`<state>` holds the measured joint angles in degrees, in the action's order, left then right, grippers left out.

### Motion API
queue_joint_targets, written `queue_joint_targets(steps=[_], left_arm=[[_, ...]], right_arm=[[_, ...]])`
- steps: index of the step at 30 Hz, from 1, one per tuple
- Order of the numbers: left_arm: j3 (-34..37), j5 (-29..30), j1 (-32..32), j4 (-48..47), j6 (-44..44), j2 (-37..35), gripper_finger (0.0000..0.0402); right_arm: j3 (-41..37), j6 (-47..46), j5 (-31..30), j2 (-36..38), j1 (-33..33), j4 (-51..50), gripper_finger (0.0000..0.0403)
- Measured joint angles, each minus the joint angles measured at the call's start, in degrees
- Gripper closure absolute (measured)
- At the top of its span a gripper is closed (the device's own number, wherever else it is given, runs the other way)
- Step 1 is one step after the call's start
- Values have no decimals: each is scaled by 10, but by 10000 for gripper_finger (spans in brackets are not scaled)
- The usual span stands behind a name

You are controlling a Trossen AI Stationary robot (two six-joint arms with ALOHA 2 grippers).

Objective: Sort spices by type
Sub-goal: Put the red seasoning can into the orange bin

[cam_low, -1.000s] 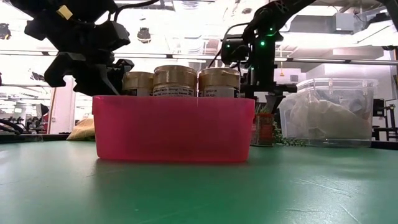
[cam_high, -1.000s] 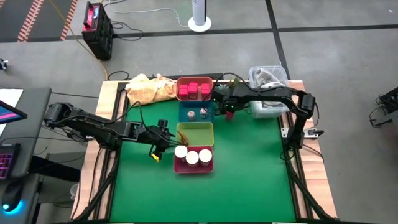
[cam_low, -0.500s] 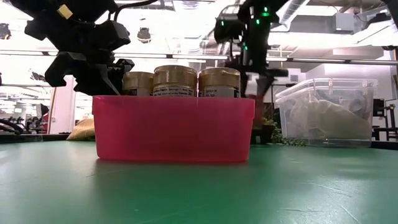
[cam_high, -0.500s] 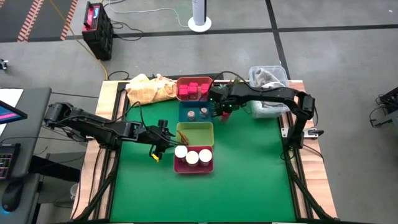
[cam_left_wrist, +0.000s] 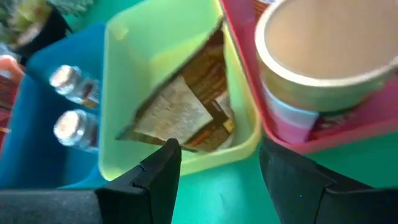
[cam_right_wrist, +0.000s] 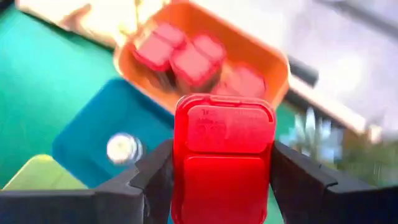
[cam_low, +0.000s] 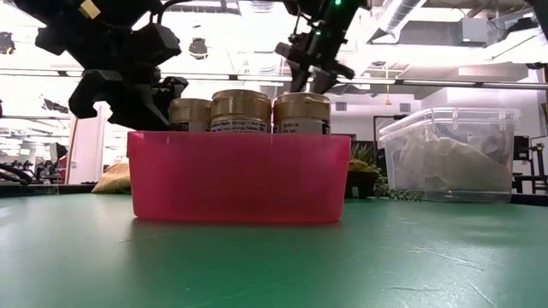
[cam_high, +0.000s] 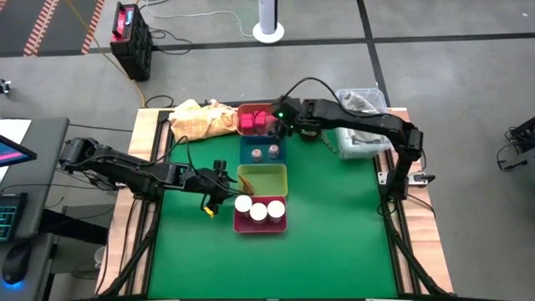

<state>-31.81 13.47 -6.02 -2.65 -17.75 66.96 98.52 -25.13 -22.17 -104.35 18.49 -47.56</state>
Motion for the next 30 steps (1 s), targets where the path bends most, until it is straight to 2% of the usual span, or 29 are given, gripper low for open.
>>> queue_joint_targets(steps=[3,6,9,11,18,24,30], left_arm=[[0,25,0,13,-12,0,196],[0,60,0,37,-22,0,196],[0,92,0,62,-20,0,196],[0,108,0,75,-10,0,196],[0,140,0,67,32,0,196],[0,141,0,56,64,0,196],[0,142,0,64,80,0,196]], right_arm=[[0,113,-22,-17,14,65,159],[0,263,-35,-38,30,122,159],[0,399,-39,-60,48,151,159],[0,457,-39,-76,61,153,159],[0,522,-39,-115,100,175,158],[0,562,-29,-110,97,161,158],[0,605,19,-111,86,134,158]])
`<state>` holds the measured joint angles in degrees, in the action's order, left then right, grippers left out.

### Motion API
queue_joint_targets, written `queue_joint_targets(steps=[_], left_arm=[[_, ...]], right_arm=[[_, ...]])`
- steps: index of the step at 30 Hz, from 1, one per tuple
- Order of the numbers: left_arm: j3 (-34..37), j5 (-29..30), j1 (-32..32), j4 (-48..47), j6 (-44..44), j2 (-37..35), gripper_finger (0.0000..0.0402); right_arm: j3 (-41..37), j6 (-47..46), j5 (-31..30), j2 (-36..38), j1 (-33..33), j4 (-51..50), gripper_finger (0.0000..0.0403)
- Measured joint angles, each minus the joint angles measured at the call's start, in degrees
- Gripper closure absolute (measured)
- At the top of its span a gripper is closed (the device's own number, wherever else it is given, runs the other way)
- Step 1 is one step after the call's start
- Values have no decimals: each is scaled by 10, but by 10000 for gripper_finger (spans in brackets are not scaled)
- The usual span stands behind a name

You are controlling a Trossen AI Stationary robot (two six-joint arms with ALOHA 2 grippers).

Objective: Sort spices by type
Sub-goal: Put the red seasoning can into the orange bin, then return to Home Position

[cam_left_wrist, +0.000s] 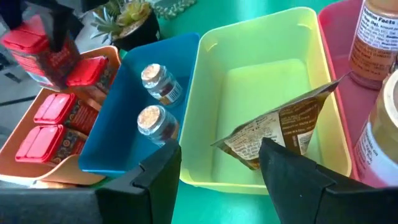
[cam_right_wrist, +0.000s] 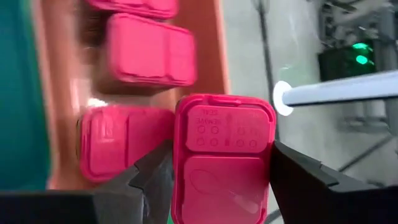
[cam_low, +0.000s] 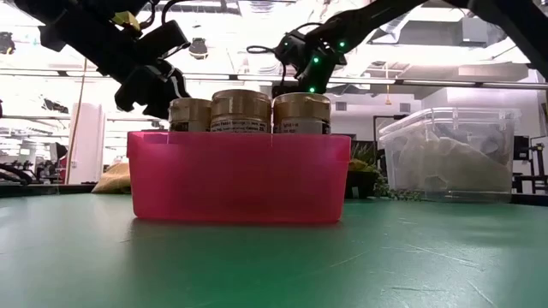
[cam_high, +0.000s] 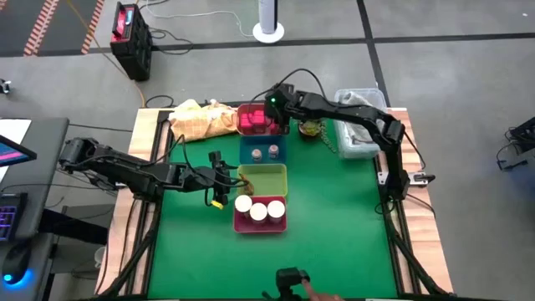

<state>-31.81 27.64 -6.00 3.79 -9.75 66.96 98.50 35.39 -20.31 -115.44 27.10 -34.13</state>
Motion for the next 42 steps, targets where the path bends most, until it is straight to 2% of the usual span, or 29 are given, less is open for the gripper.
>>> queue_joint_targets(steps=[17,21,26,30,42], left_arm=[[0,1,0,29,21,0,196],[0,1,0,32,14,0,196],[0,1,0,32,8,0,196],[0,1,0,34,-5,0,196],[0,16,0,37,-2,0,196]], right_arm=[[0,23,82,-1,15,-28,157],[0,19,91,-1,21,-31,136],[0,6,94,-1,23,-29,91],[0,5,93,-1,23,-25,71],[0,-75,85,8,38,-18,80]])
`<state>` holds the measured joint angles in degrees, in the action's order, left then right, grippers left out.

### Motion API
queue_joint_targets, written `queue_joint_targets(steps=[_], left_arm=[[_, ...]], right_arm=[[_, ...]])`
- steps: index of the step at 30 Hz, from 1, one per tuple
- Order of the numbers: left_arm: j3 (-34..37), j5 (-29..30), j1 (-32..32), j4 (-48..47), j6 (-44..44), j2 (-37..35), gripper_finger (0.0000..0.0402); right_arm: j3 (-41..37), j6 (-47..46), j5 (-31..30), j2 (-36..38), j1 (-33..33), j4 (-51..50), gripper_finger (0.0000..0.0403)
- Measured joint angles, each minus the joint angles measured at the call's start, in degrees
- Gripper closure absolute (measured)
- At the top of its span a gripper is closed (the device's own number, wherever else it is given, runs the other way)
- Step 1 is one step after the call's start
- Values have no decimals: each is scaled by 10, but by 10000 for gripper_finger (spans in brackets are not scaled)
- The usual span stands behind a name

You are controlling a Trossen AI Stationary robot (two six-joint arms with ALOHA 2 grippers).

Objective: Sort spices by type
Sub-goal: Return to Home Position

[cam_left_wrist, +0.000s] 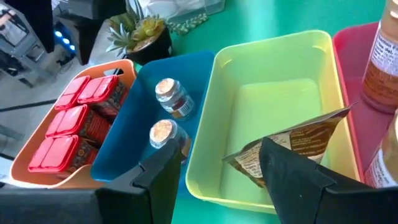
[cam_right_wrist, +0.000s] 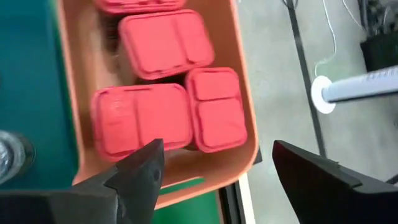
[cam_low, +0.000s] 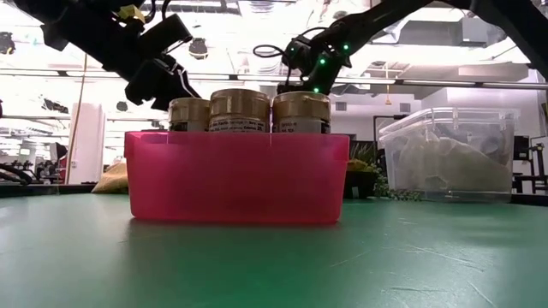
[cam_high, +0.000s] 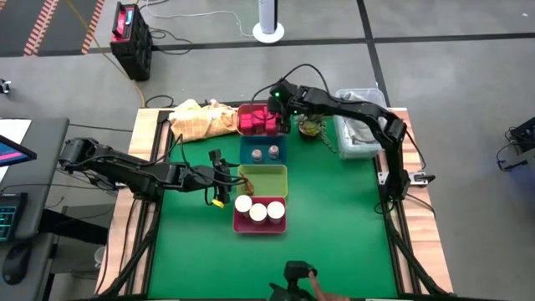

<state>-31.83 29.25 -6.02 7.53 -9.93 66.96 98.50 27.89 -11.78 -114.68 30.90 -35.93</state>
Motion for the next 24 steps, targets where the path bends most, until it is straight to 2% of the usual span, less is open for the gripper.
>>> queue_joint_targets(steps=[5,11,14,17,24], left_arm=[[0,1,0,5,23,-10,196],[0,14,0,-5,37,-78,196],[1,17,0,-21,53,-126,196],[1,18,0,-49,69,-157,196],[4,17,0,-63,83,-146,196]], right_arm=[[0,-39,2,18,4,-6,81],[-25,-80,80,112,7,7,81],[-98,-93,84,186,2,69,81],[-206,-116,84,268,-2,152,81],[-456,-187,84,426,-34,360,81]])
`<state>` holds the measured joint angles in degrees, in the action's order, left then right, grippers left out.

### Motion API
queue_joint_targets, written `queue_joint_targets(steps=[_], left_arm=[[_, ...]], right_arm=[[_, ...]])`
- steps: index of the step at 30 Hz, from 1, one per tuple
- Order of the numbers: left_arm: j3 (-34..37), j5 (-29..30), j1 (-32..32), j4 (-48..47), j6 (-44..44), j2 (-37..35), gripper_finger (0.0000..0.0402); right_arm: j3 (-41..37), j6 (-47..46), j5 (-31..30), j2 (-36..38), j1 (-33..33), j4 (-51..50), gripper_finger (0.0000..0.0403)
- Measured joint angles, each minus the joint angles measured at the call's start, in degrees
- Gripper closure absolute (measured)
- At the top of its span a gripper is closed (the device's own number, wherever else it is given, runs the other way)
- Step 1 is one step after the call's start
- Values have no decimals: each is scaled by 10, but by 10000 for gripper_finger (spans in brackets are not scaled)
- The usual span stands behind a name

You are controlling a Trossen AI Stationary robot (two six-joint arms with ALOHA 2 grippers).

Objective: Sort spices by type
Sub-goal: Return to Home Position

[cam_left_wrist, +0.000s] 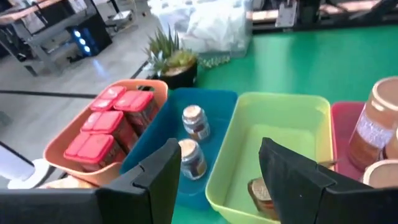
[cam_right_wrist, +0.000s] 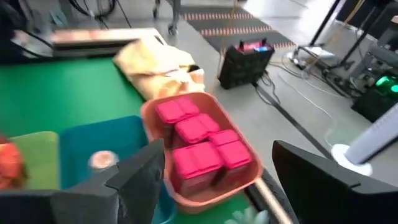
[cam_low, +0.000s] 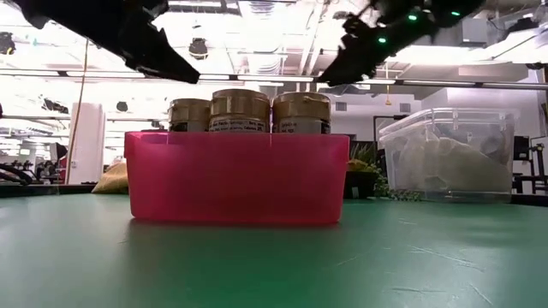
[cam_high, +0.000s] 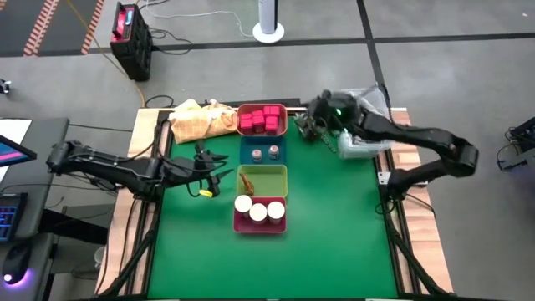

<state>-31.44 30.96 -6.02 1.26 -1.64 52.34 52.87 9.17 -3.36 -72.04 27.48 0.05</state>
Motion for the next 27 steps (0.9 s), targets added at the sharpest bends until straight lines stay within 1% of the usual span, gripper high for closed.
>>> queue_joint_targets(steps=[2,5,8,13,17,19,21,24,27], left_arm=[[16,-1,0,26,5,15,196],[43,-23,0,85,20,38,196],[51,-37,-8,94,23,36,196],[51,-18,-18,83,7,-29,196],[78,-15,-12,89,4,-70,196],[99,-15,-12,102,18,-83,196],[112,-16,-12,95,33,-97,196],[112,-16,-21,71,49,-134,196],[111,-16,-29,74,50,-178,196]], right_arm=[[-49,-21,0,35,-12,38,81],[-112,-49,0,96,-33,77,81],[-161,-65,-10,167,-57,93,81],[-225,-76,-54,311,-88,95,81],[-272,-96,-59,410,-107,91,81],[-295,-110,-59,448,-115,94,81],[-316,-121,-60,483,-122,89,81],[-329,-132,-60,532,-137,80,81],[-330,-131,-72,582,-155,78,81]])
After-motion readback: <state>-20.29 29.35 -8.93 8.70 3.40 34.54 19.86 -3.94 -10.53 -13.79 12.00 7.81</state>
